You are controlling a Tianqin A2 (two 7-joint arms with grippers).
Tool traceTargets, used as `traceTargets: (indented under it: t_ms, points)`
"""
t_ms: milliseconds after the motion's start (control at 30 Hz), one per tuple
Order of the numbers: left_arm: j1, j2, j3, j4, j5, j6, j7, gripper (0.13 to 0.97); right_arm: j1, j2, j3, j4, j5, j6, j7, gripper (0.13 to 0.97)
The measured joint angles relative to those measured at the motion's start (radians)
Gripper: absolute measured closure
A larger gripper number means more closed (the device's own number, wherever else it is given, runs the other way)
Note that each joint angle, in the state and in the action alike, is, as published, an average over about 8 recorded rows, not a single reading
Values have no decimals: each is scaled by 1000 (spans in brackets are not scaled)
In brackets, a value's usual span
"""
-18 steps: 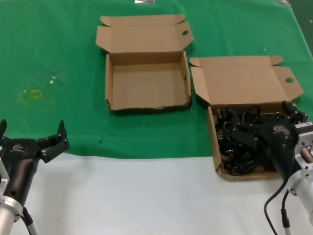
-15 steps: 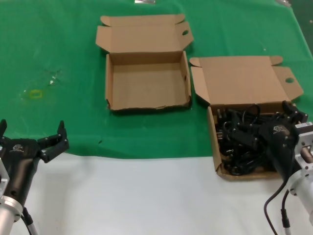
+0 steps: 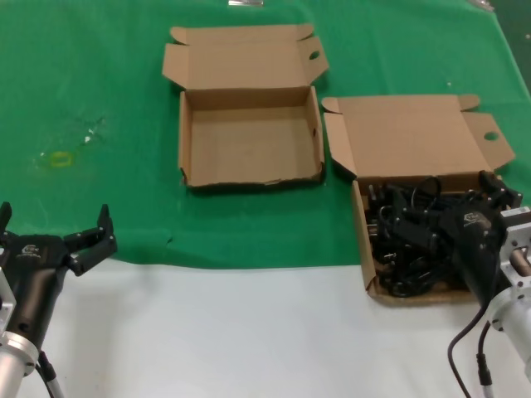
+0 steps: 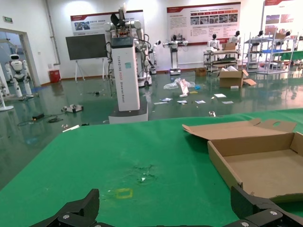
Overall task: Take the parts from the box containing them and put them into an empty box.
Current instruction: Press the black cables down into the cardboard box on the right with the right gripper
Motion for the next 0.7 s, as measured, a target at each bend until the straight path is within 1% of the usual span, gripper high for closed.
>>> traceTargets:
  t_ms: [233, 500, 633, 700]
  points:
    - [0, 0, 0, 0, 0, 0, 0, 134, 0, 0, 0, 0, 0, 0, 0, 129]
    - [0, 0, 0, 0, 0, 0, 0, 191, 0, 0, 0, 0, 0, 0, 0, 129]
    - [0, 0, 0, 0, 0, 0, 0, 191, 0, -1, 1, 0, 0, -2, -1, 129]
    - [0, 0, 0, 0, 0, 0, 0, 223, 1, -4, 2, 2, 0, -8, -2, 129]
